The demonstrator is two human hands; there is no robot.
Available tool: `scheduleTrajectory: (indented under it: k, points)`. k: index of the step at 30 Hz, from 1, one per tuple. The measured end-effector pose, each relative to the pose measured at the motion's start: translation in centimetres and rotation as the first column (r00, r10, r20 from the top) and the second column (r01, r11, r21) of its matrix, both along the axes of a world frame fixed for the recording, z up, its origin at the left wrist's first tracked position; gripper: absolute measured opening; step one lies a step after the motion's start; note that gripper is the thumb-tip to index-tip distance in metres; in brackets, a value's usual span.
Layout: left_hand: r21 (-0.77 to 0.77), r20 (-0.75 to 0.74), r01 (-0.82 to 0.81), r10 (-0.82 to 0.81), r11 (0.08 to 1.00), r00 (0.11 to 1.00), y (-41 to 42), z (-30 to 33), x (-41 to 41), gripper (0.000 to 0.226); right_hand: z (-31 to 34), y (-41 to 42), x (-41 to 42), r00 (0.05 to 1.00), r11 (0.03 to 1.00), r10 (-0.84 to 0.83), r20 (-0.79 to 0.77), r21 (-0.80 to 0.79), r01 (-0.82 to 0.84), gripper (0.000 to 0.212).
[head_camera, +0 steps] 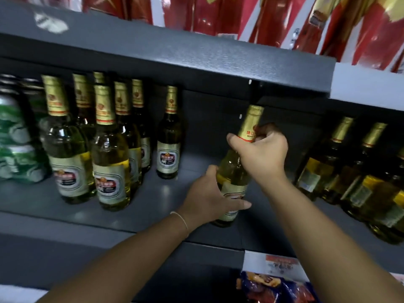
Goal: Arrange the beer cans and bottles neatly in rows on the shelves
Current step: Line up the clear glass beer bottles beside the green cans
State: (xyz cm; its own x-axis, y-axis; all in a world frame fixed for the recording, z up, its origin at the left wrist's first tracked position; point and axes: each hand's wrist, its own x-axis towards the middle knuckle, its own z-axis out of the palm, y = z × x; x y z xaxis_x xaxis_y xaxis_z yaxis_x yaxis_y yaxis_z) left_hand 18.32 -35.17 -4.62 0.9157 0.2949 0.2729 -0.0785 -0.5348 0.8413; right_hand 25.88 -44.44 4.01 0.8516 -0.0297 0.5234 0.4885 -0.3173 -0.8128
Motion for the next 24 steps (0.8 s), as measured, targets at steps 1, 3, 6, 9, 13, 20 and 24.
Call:
scheduleTrajectory:
  k: [1, 3, 6, 9, 13, 20, 24]
  points:
    - [0.005, 0.008, -0.029, 0.029, 1.000, 1.000, 0.5, 0.0, -0.5, 0.076, 0.0, 0.8, -0.4, 1.000, 1.000, 0.009, -0.009, 0.006, -0.009, 0.040]
    - [0.012, 0.027, -0.085, 0.085, 0.996, 0.996, 1.6, -0.3, -1.5, 0.071, -0.1, 2.4, -1.3, 0.999, 1.000, 0.030, -0.025, 0.002, -0.030, 0.040]
    - [-0.023, 0.029, -0.134, 0.134, 0.991, 0.991, 3.5, -0.9, -2.3, 0.065, -0.1, 4.5, -2.7, 0.997, 0.998, 0.056, -0.044, -0.024, -0.057, 0.043]
    - [-0.057, 0.034, -0.139, 0.141, 0.989, 0.989, 5.6, -1.2, -3.0, 0.063, 0.4, 5.9, -3.7, 0.995, 0.992, 0.079, -0.055, -0.094, -0.084, 0.050]
    - [-0.138, 0.054, -0.117, 0.126, 0.983, 0.991, 8.2, -1.3, -3.7, 0.062, 0.4, 7.1, -4.3, 0.959, 0.949, 0.274, -0.078, -0.142, -0.283, 0.032]
    - [-0.218, 0.046, -0.083, 0.095, 0.972, 0.994, 11.3, -1.5, -4.5, 0.063, -1.5, 9.2, -5.5, 0.839, 0.839, 0.514, -0.181, -0.098, -0.535, 0.017]
    - [-0.227, 0.035, -0.074, 0.084, 0.971, 0.996, 12.3, -1.6, -4.8, 0.062, -1.9, 11.0, -5.7, 0.870, 0.869, 0.472, -0.144, -0.088, -0.487, 0.018]
